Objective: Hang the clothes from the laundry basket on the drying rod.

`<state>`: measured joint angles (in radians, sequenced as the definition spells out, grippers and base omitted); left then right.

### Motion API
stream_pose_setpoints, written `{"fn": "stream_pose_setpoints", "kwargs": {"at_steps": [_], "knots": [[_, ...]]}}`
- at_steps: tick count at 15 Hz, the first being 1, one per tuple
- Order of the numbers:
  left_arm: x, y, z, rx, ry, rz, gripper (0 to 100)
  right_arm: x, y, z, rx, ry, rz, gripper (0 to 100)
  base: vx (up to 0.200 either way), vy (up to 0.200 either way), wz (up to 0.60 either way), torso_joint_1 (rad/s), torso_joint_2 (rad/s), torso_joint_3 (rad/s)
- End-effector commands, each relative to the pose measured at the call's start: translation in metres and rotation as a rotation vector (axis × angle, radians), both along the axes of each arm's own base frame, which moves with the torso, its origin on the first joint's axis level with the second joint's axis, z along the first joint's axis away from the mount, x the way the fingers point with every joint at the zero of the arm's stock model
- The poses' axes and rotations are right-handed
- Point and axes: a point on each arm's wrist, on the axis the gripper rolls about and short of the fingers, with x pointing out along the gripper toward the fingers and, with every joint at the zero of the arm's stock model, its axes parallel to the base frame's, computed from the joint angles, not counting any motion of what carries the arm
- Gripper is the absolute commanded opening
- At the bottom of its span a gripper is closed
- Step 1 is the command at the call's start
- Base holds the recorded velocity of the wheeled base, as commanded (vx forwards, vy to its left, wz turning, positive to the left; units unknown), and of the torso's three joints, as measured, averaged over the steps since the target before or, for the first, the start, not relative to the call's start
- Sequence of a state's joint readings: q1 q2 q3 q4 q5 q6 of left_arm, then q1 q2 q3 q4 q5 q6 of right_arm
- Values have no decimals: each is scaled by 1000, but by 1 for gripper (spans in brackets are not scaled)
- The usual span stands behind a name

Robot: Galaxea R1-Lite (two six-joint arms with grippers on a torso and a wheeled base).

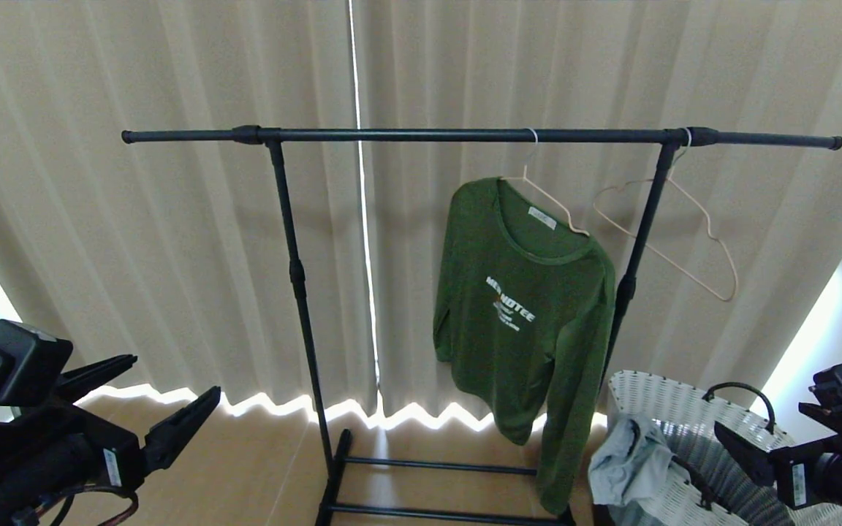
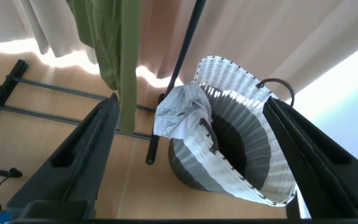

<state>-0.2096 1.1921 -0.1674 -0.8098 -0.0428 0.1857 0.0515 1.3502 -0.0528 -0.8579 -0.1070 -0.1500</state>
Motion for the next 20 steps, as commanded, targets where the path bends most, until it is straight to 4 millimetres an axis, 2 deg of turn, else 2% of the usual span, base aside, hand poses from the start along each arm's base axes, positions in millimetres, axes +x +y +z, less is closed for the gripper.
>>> {"fn": "stream_pose_setpoints", "kwargs": {"at_steps": [1, 13, 20], "knots": [[0, 0, -1, 1, 6, -1, 100, 0, 0, 0, 0, 1, 0, 100, 0, 0, 0, -159, 437, 232], [-1, 0, -2, 5, 8, -1, 100, -3, 0, -2, -1, 8, 0, 100, 0, 0, 0, -161, 465, 300], [-2, 1, -4, 7, 12, 0, 100, -5, 0, -3, -25, 12, 14, 100, 0, 0, 0, -71, 355, 278]]}}
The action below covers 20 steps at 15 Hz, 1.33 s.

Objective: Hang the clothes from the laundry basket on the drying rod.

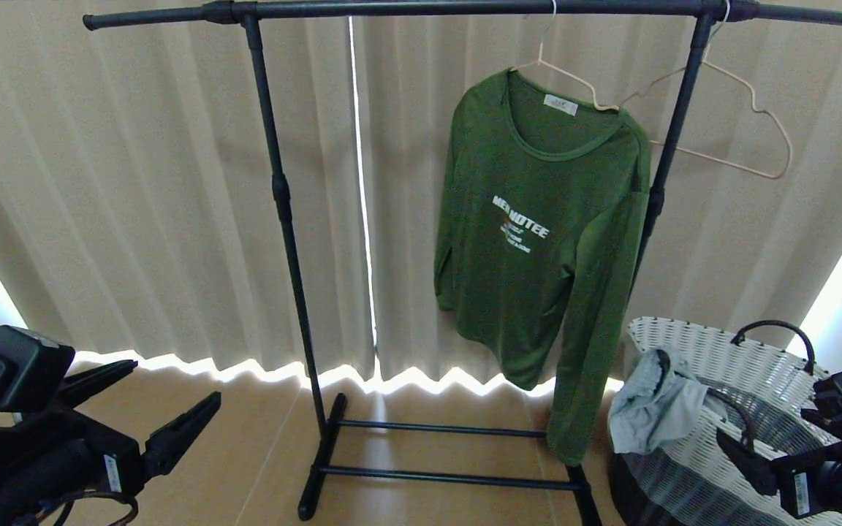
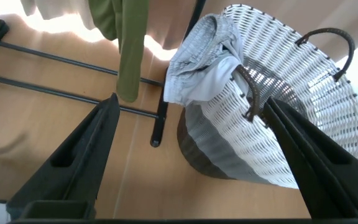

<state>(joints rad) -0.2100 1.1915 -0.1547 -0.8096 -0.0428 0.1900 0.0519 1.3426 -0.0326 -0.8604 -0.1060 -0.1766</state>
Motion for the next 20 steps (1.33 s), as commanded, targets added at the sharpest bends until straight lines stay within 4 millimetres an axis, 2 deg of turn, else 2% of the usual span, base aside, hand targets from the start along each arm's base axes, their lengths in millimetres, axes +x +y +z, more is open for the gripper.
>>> {"fn": "stream_pose_setpoints", "kwargs": {"at_steps": [1, 12, 20], "knots": [[-1, 0, 0, 0, 0, 0, 100, 0, 0, 0, -11, 1, 6, 100, 0, 0, 0, -17, 56, 46], [-2, 1, -2, 7, 1, 1, 100, -2, -1, -10, -25, 93, 7, 100, 0, 0, 0, 0, 0, 0], [-7, 2, -2, 37, -16, -8, 100, -2, -1, -9, -24, 85, 5, 100, 0, 0, 0, 0, 0, 0]]}}
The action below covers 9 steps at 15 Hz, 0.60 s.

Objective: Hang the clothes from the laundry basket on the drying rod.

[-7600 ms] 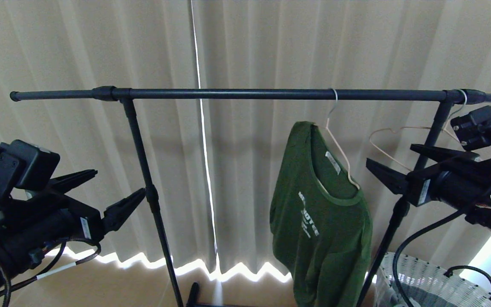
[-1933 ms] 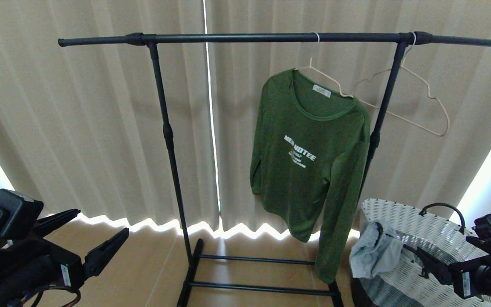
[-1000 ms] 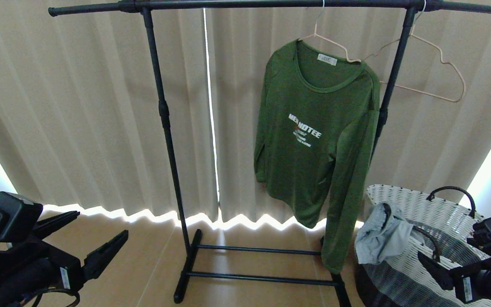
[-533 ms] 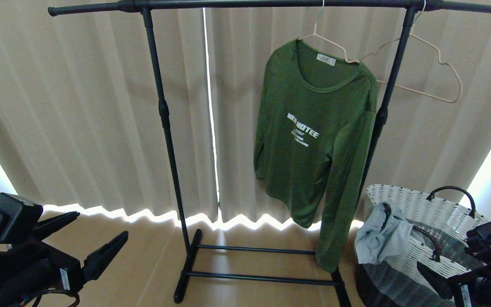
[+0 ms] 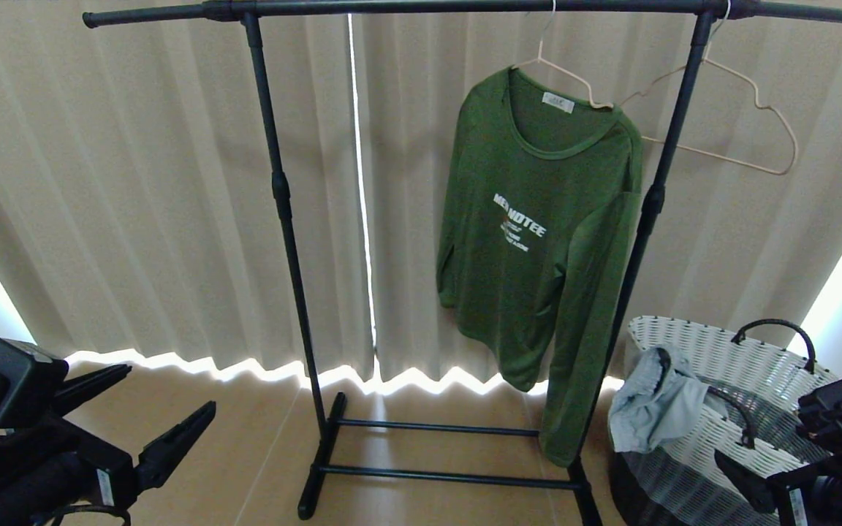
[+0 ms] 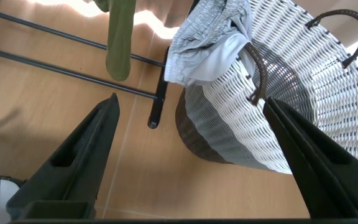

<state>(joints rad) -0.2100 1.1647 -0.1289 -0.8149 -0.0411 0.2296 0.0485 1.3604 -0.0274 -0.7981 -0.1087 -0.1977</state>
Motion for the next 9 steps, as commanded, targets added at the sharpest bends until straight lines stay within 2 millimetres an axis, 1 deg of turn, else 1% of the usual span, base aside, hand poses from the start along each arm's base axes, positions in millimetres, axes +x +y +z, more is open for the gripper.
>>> {"fn": "stream_pose_setpoints", "kwargs": {"at_steps": [1, 3, 9], "knots": [[0, 0, 0, 0, 0, -1, 100, 0, 0, 0, 0, -1, 1, 100, 0, 0, 0, 0, 0, 0], [0, 0, 0, 0, -2, -2, 100, 0, 0, 0, 0, 0, 1, 100, 0, 0, 0, 0, 0, 0], [-1, 0, 0, 0, 0, -2, 100, 0, 0, 0, 0, 0, 1, 100, 0, -200, 0, 2, 2, 4]]}}
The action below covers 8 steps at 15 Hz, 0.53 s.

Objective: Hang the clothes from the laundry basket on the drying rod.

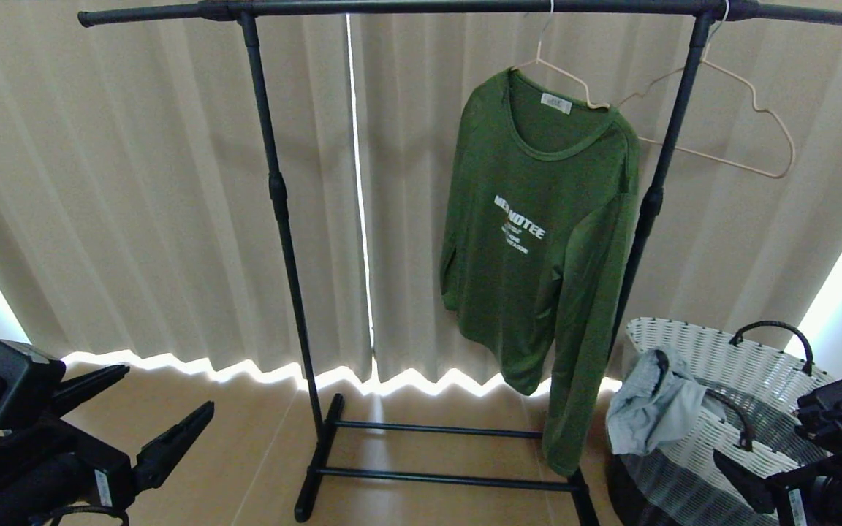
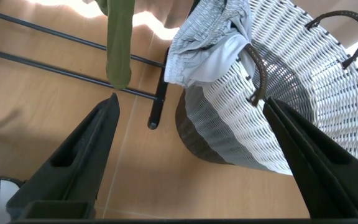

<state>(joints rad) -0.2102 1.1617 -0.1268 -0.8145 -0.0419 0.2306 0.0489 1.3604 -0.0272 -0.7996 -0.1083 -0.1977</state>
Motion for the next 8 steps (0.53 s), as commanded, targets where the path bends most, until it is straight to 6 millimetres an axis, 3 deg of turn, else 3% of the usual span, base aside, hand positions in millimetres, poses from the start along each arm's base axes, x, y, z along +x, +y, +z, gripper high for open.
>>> {"fn": "stream_pose_setpoints", "kwargs": {"at_steps": [1, 3, 8], "knots": [[0, 0, 0, -1, 1, -2, 100, 0, 0, 0, -1, 0, 0, 100, 0, -200, 0, 7, 2, -7], [-1, 0, 0, -2, 1, -2, 100, 0, 0, 1, 0, -4, 0, 100, 0, -200, 0, -2, 5, 5], [0, 0, 0, -4, 1, -3, 100, 0, 0, 0, 0, -4, 0, 100, 0, 0, 0, 0, 0, 0]]}}
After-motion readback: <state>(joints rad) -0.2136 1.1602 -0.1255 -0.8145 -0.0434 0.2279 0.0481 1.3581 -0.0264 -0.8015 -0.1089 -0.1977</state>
